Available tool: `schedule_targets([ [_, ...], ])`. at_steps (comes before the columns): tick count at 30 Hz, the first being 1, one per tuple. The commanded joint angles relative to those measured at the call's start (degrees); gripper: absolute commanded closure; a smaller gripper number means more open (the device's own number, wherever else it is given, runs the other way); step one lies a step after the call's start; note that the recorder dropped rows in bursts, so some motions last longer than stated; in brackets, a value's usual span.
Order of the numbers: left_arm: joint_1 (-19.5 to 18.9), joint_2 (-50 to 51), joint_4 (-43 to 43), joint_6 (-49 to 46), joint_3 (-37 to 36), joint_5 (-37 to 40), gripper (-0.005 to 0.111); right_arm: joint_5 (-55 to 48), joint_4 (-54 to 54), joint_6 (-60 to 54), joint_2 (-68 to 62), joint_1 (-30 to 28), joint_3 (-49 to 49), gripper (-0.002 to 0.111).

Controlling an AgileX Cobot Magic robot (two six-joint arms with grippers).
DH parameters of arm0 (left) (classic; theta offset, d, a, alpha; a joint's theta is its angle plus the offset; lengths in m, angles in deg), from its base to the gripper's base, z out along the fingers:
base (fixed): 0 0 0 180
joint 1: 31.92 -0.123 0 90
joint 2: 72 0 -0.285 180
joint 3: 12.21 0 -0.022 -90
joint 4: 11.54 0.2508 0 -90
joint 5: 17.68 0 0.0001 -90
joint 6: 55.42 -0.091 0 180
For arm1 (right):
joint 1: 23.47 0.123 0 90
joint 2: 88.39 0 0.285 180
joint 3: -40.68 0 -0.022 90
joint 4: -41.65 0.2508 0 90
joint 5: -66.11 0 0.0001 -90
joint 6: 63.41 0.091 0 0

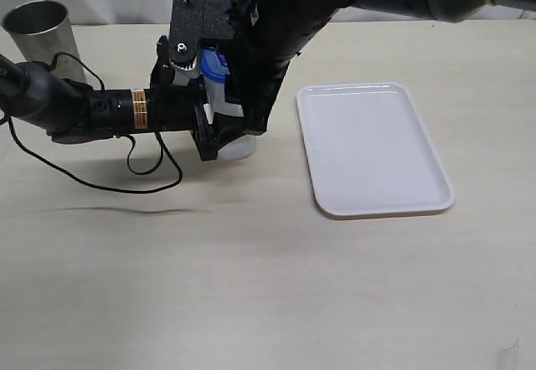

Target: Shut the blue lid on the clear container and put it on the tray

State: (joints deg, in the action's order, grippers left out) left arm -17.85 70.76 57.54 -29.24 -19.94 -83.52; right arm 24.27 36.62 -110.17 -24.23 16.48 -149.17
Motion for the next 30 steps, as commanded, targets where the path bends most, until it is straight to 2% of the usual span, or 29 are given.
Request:
schedule_targets([
  [1,1.2,-0.8,2.6,-0.2,0.0,-4.1,0.107,-7.3,3.3,5.2,-1.8,-0.1,-2.4,0.059],
  [6,1.2,-0.8,2.5,-0.2,0.0,-4.1,0.107,-10.5,6.4,8.5,-1.8,-0.5,-7.7,0.059],
  [12,1.2,-0.8,2.3,-0.2,0.0,-4.1,0.107,-15.6,19.7,8.2,-1.8,-4.0,-13.4,0.059],
  [16,1.2,-0.8,2.3,-0.2,0.0,-4.1,0.107,-16.7,24.7,11.0,-1.8,-7.0,-15.7,0.059],
  [21,1.2,-0.8,2.1,-0.2,0.0,-4.1,0.107,-17.7,25.1,25.1,-1.8,-11.8,-16.2,0.059],
  [25,1.2,-0.8,1.8,-0.2,0.0,-4.1,0.107,-22.3,25.1,27.7,-1.9,-15.7,-16.2,0.059],
  [30,1.2,-0.8,1.7,-0.2,0.0,-4.1,0.107,-23.9,25.3,30.9,-1.9,-17.5,-16.2,0.059],
])
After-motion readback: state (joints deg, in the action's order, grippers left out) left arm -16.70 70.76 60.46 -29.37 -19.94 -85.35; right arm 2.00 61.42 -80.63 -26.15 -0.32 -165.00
